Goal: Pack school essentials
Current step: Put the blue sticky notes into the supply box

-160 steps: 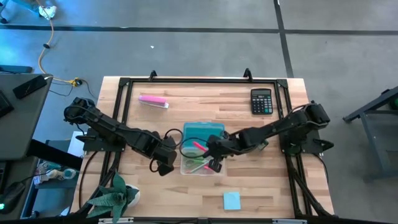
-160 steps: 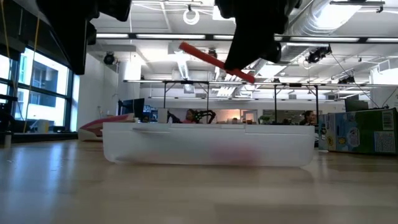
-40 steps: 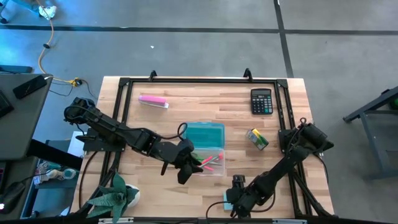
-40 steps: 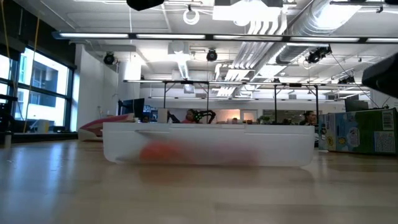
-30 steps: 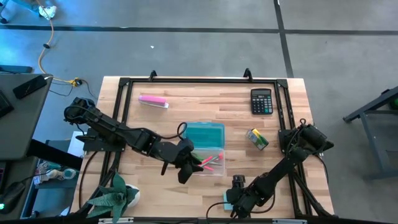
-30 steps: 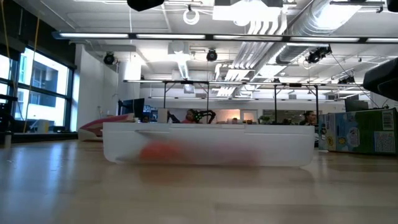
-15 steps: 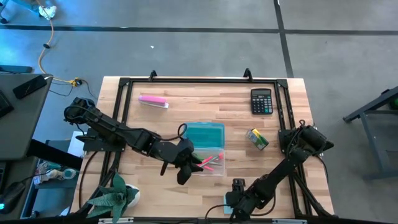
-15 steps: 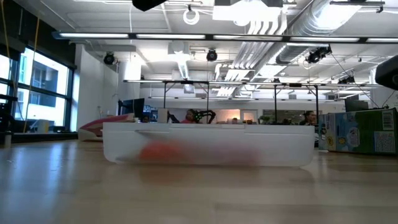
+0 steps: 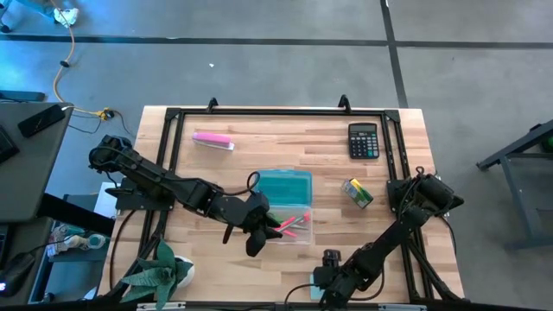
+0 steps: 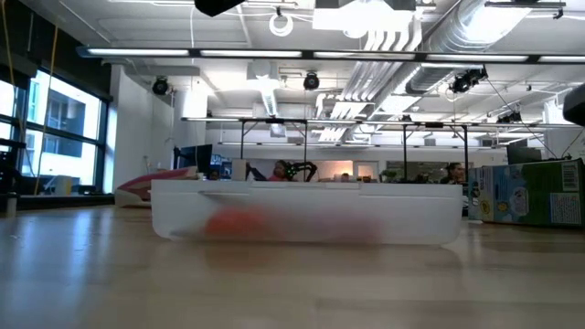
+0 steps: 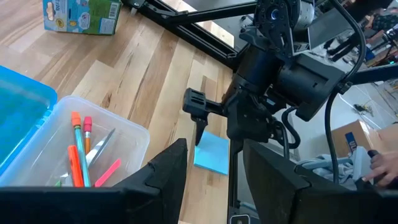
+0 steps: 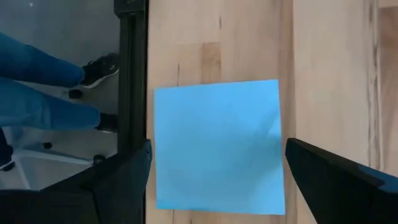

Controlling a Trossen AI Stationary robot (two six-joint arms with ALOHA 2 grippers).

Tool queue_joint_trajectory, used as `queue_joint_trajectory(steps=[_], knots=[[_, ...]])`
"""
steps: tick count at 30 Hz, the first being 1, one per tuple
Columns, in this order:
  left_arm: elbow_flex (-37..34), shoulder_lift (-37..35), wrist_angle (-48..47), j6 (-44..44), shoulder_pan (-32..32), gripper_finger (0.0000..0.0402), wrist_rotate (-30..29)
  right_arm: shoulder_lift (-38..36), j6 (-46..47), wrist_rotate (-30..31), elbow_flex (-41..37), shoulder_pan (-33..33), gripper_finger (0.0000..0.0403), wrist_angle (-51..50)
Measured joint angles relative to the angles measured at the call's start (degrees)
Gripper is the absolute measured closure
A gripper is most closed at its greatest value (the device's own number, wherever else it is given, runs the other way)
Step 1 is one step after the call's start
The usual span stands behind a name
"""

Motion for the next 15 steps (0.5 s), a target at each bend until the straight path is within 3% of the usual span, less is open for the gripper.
queue_joint_trajectory(steps=[9,15], knots=[[0.0,0.0,0.0,0.0,0.0,0.0257,0.02,1.7,-0.04,1.19,0.14,0.02,0.0045,-4.01],[0.0,0.0,-0.02,0.0,0.0,0.0257,0.07,2.1,4.74,3.43,0.24,-0.04,0.0045,-6.97]])
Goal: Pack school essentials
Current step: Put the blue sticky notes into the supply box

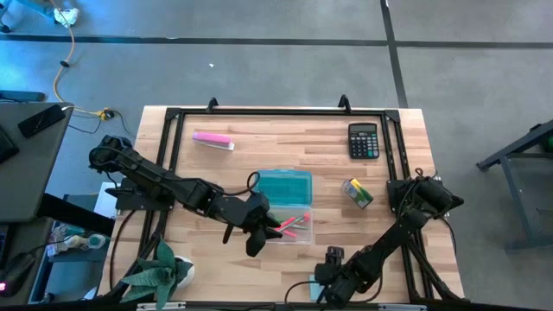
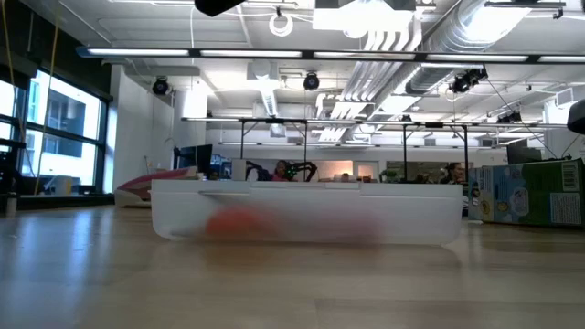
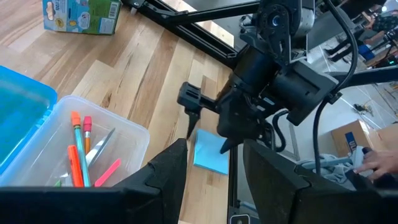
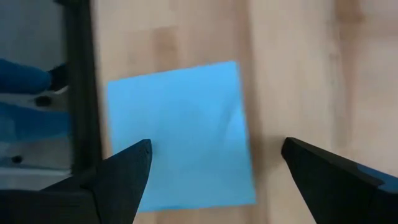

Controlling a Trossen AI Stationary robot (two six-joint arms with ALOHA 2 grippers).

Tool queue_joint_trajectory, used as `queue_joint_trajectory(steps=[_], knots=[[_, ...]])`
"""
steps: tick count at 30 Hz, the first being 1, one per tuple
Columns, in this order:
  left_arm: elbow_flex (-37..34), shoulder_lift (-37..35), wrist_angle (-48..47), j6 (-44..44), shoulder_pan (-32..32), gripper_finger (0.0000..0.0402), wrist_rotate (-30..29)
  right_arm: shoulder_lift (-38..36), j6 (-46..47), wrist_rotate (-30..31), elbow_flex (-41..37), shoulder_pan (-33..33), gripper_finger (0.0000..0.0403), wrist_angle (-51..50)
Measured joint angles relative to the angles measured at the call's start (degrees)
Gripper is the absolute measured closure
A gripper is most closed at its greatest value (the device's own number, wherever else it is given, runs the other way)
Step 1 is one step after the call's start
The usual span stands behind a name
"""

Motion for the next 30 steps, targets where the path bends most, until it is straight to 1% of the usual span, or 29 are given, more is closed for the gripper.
queue_joint_trajectory(steps=[3,7,11,24,30], knots=[[0.0,0.0,0.01,0.0,0.0,0.0257,0.01,0.01,2.45,1.2,0.0,-0.21,0.0045,-3.02],[0.0,0.0,0.02,0.0,0.0,0.0257,0.02,-0.01,5.82,1.0,-0.07,-0.81,0.0045,-8.4],[0.0,0.0,0.0,0.0,0.0,0.0257,0.0,-0.39,7.65,1.11,-0.13,-1.22,0.0045,-11.29],[0.0,0.0,0.0,0.0,0.04,0.0257,-0.04,-3.52,5.87,1.62,-0.61,-1.36,0.0045,-11.01],[0.0,0.0,0.0,0.0,0.04,0.0257,-0.03,-3.74,3.73,1.77,1.64,-1.36,0.0045,-10.58]])
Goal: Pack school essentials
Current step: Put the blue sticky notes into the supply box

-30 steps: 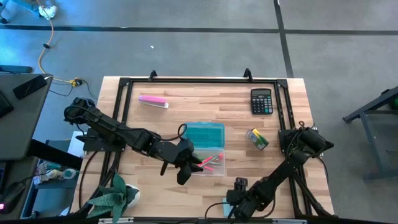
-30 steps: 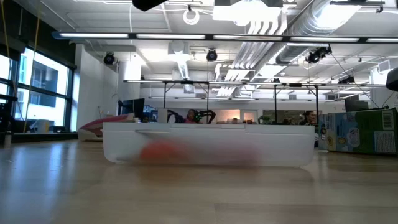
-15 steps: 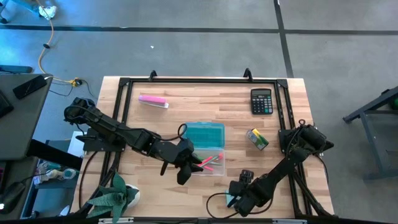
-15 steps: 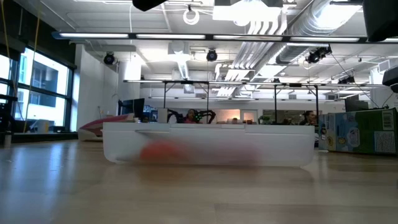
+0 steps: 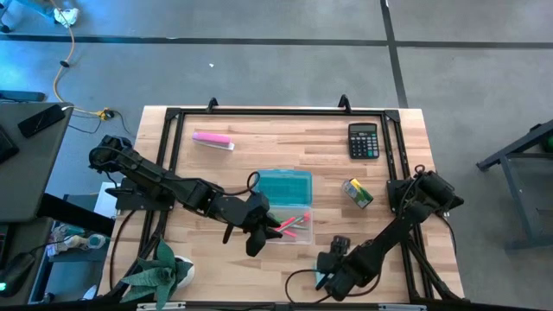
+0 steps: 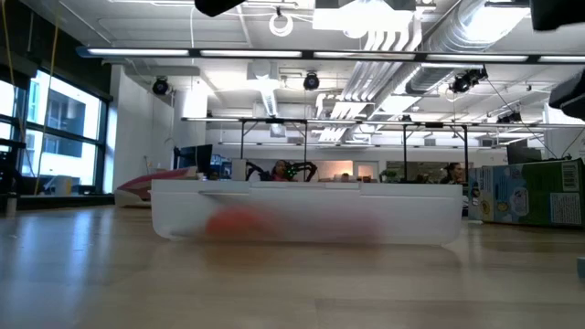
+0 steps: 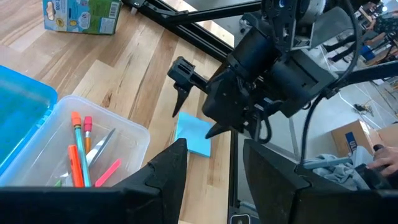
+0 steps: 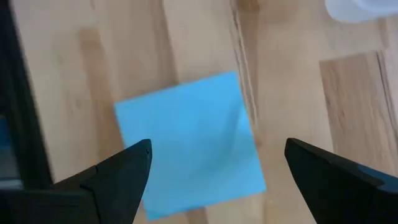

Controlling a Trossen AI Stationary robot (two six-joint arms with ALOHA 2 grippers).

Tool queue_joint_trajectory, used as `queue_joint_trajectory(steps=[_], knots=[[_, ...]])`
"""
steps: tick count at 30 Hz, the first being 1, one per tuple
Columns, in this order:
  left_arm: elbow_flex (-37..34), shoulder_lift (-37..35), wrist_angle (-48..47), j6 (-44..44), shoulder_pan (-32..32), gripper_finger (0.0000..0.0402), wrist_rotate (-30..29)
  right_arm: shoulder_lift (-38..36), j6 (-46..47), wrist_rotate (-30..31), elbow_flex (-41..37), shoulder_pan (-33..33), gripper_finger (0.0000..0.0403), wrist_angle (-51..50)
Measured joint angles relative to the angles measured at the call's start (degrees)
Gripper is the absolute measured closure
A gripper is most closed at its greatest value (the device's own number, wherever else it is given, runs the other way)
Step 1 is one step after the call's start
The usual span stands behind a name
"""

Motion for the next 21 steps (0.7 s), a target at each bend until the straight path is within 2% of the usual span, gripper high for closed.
queue_joint_trajectory(steps=[14,21], knots=[[0.0,0.0,0.02,0.0,0.0,0.0257,0.0,-0.11,-1.37,-0.28,2.39,1.87,0.0045,1.48],[0.0,0.0,0.02,0.0,0.0,0.0257,0.0,-0.22,-7.91,-0.25,2.45,2.56,0.0023,1.83]])
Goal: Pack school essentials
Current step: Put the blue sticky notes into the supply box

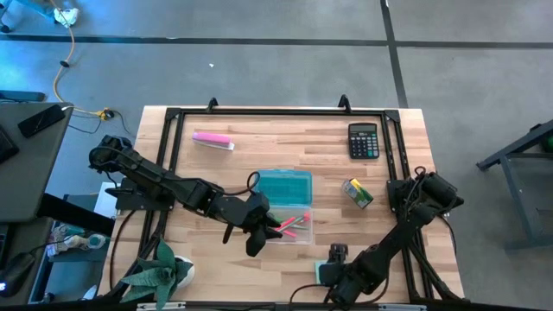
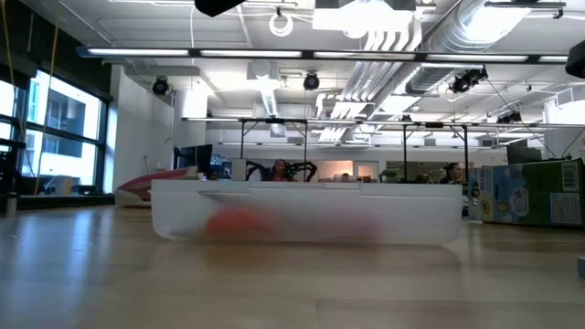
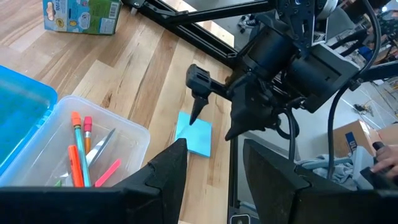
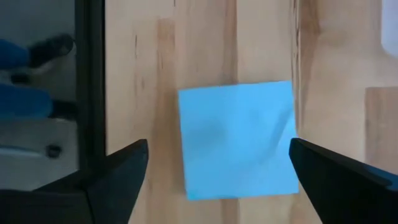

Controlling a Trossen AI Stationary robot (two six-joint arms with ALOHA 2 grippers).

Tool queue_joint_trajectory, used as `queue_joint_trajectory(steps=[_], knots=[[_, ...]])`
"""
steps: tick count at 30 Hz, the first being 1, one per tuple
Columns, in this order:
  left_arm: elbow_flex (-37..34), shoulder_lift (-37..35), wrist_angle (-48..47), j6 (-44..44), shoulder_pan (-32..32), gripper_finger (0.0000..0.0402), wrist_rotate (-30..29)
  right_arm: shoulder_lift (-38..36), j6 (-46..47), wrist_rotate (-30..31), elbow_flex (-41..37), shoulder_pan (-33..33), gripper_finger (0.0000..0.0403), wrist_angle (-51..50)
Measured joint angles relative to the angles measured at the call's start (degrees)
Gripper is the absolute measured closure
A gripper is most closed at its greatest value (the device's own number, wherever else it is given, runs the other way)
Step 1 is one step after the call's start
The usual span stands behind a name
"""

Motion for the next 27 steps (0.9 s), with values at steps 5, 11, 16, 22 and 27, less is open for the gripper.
queue_joint_trajectory(steps=[5,11,16,22,27], knots=[[0.0,0.0,0.0,0.01,0.0,0.0257,0.0,0.18,-4.06,-0.06,0.01,-0.04,0.0006,-0.57],[0.0,0.0,0.0,0.0,0.0,0.0257,0.01,2.11,-5.16,-0.62,0.02,-0.17,0.0003,-0.1],[0.0,0.0,0.0,0.02,0.02,0.0257,0.0,2.6,-5.16,-0.6,-0.2,-0.46,0.0003,-0.14],[0.0,0.0,0.0,0.0,0.02,0.0257,0.02,2.6,-5.11,-0.15,-1.76,-0.71,0.0003,0.61],[-0.02,-0.01,0.0,0.0,0.02,0.0257,0.02,3.05,-5.14,-0.14,-1.86,-1.19,0.0003,0.05]])
